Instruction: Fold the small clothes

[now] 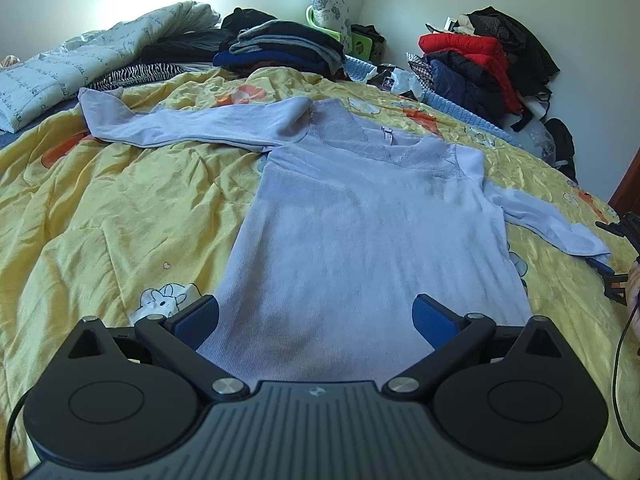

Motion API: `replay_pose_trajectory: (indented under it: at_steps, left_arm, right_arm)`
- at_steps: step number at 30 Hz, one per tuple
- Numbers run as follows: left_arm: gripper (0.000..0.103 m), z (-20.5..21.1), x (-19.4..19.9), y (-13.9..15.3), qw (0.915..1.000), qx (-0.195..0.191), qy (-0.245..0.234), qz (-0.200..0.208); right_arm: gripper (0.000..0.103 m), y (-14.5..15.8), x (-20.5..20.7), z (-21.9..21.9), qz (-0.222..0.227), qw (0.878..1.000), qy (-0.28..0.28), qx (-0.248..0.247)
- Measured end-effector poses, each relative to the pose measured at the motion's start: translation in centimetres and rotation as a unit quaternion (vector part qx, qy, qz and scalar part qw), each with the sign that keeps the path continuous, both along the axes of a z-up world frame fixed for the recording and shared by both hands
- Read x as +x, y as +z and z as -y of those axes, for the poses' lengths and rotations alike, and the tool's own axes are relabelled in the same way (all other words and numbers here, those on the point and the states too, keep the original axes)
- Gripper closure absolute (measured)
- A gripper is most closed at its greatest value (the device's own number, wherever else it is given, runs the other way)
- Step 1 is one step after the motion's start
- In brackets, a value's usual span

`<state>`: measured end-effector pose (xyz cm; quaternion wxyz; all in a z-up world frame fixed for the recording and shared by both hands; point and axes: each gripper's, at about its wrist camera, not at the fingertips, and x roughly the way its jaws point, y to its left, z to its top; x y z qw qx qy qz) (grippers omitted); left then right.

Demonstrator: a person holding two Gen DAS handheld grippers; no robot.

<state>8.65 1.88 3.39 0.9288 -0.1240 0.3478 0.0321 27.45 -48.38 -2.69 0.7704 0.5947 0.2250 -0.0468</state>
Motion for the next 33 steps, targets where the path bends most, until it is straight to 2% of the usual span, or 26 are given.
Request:
replay_pose_trajectory:
  at_steps: [4,5,6,7,8,9,11,13,14,15,17,18,19,20,21,22,23,25,27,30,31,33]
  left_arm:
    - [0.000,0.4,0.7,-0.3,1.0000,0.003,-0.006,-0.007]
    - [0.000,0.5,0.8,-0.2,1.0000,0.003,-0.007,-0.006]
    - [0.000,0.6,0.9,-0.2,1.0000,0.002,-0.008,-0.004]
    - [0.000,0.5,1.0,-0.1,1.0000,-0.001,-0.008,-0.003]
    - [0.000,0.3,1.1,0.0,0.9999,-0.011,-0.009,-0.001]
    - [0.000,-0.1,1.2,0.2,0.9993,-0.035,-0.011,0.002]
    - [0.000,-1.4,1.8,0.5,0.9931,-0.115,-0.021,0.010]
    - [0.000,-2.9,2.5,0.8,0.9783,-0.204,-0.027,0.021]
    - [0.000,-3.6,2.9,0.7,0.9651,-0.258,-0.035,0.032]
    - [0.000,-4.0,3.4,0.5,0.9520,-0.300,-0.042,0.041]
    - [0.000,-4.6,4.4,-0.4,0.9285,-0.366,-0.040,0.049]
    - [0.000,-4.7,4.9,-1.0,0.9177,-0.391,-0.045,0.054]
    - [0.000,-4.7,5.4,-1.6,0.9097,-0.411,-0.040,0.047]
    - [0.000,-4.6,5.9,-2.3,0.9021,-0.428,-0.036,0.035]
    - [0.000,-4.6,6.2,-2.8,0.8943,-0.445,-0.037,0.027]
    - [0.000,-4.6,6.4,-3.3,0.8892,-0.456,-0.037,0.021]
    - [0.000,-4.5,6.5,-3.5,0.8871,-0.460,-0.036,0.015]
    - [0.000,-4.6,6.9,-3.9,0.8854,-0.464,-0.030,0.009]
    - [0.000,-5.2,6.9,-4.2,0.8820,-0.471,-0.010,0.009]
    - [0.000,-6.2,7.3,-4.5,0.8744,-0.485,0.022,0.007]
    - [0.000,-6.5,7.5,-4.5,0.8740,-0.485,0.032,0.008]
    - [0.000,-6.9,7.8,-4.3,0.8734,-0.484,0.049,0.009]
  right_arm:
    - [0.047,-0.2,1.9,0.5,0.003,1.000,-0.012,0.002]
    - [0.052,0.0,1.7,0.7,0.007,1.000,-0.012,0.002]
    - [0.062,0.1,2.2,0.7,0.008,1.000,-0.017,-0.003]
    - [0.093,0.3,2.7,1.0,0.010,1.000,-0.018,-0.011]
    - [0.094,0.4,3.2,1.0,0.002,1.000,-0.018,-0.022]
    - [0.094,0.7,3.5,0.8,-0.003,0.999,-0.023,-0.037]
    - [0.094,2.0,3.8,-0.2,0.012,0.996,-0.016,-0.081]
    - [0.094,4.8,3.5,-3.3,0.059,0.986,0.028,-0.154]
    - [0.094,6.5,2.9,-6.0,0.090,0.972,0.075,-0.205]
    - [0.094,8.0,2.2,-9.3,0.121,0.947,0.136,-0.265]
    - [0.094,9.6,-0.4,-16.4,0.175,0.874,0.263,-0.368]
    - [0.095,9.3,-1.6,-19.3,0.187,0.841,0.321,-0.392]
    - [0.090,8.5,-2.5,-21.6,0.185,0.817,0.368,-0.404]
    - [0.081,7.6,-3.2,-23.5,0.181,0.795,0.410,-0.408]
    - [0.074,6.7,-3.9,-24.9,0.169,0.780,0.435,-0.416]
    - [0.062,6.2,-4.5,-25.8,0.161,0.773,0.443,-0.424]
    - [0.053,6.0,-5.0,-26.0,0.160,0.776,0.439,-0.424]
    - [0.046,5.9,-5.2,-25.2,0.170,0.798,0.433,-0.384]
    - [0.044,6.1,-5.8,-24.2,0.169,0.822,0.424,-0.340]
    - [0.042,5.2,-6.4,-22.8,0.156,0.846,0.416,-0.294]
    - [0.043,5.0,-6.2,-22.6,0.151,0.851,0.421,-0.276]
    - [0.043,4.7,-4.3,-22.8,0.145,0.850,0.452,-0.229]
